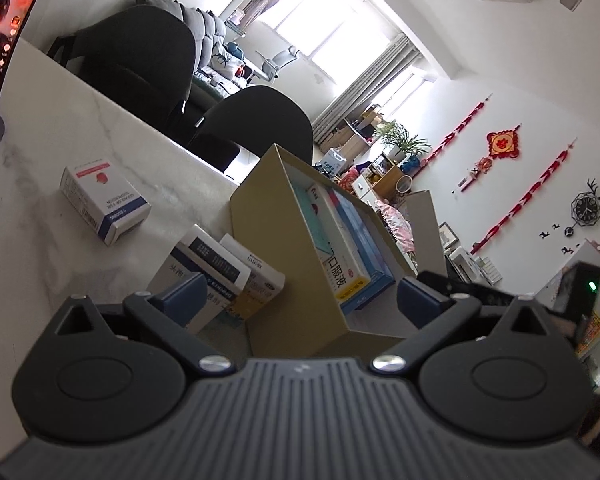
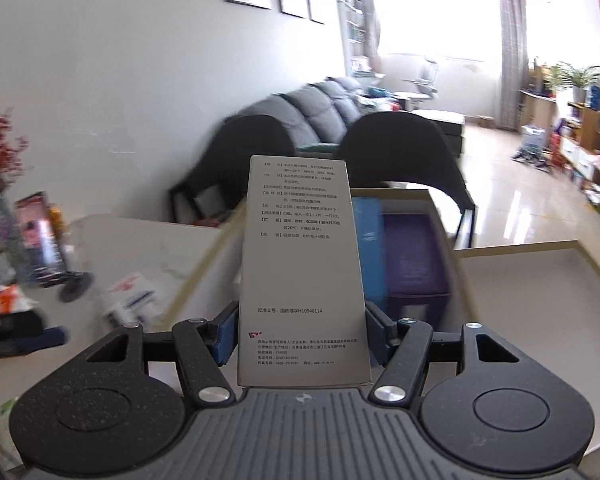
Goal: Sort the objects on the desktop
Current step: 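Carry the white box with the right gripper over the beige box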
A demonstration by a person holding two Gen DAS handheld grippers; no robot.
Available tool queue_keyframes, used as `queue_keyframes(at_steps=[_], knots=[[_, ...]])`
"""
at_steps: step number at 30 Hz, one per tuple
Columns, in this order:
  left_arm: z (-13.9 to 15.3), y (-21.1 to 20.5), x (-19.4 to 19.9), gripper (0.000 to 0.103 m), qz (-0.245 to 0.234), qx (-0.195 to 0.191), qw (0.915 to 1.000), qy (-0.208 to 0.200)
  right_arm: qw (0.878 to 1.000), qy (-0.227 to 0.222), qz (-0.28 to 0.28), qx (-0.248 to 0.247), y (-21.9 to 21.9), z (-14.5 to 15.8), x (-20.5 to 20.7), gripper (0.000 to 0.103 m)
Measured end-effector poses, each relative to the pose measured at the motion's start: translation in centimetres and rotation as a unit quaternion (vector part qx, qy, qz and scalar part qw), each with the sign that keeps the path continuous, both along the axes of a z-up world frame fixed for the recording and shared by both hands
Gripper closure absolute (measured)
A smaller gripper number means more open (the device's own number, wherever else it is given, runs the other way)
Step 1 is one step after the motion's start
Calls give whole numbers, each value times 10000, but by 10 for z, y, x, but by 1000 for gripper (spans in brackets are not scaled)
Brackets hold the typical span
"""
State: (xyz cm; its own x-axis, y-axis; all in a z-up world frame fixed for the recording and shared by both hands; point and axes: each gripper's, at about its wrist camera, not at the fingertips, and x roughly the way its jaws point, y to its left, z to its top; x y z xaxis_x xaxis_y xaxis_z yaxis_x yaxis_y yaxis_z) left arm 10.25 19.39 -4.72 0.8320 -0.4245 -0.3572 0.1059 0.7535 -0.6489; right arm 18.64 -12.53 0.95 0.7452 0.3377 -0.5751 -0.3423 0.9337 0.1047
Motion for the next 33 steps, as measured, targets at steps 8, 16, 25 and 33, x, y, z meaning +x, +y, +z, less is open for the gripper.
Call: queue_keyframes(at_steps=[8, 16, 25, 33], knots=[[-3, -1, 0, 0, -2, -32, 10000, 47, 9975, 276, -379, -537, -5, -7, 55, 38], [-5, 5, -1, 0, 110, -60, 9999, 116, 9929, 543, -712, -787, -6, -29, 104, 38], [-7, 2, 2, 0, 102, -38, 9998, 166, 9923, 585, -810, -733, -2, -35, 129, 38], [-10, 4, 2, 0, 133, -40, 9997, 211, 9937, 567, -724, -644, -7, -34, 139, 38]])
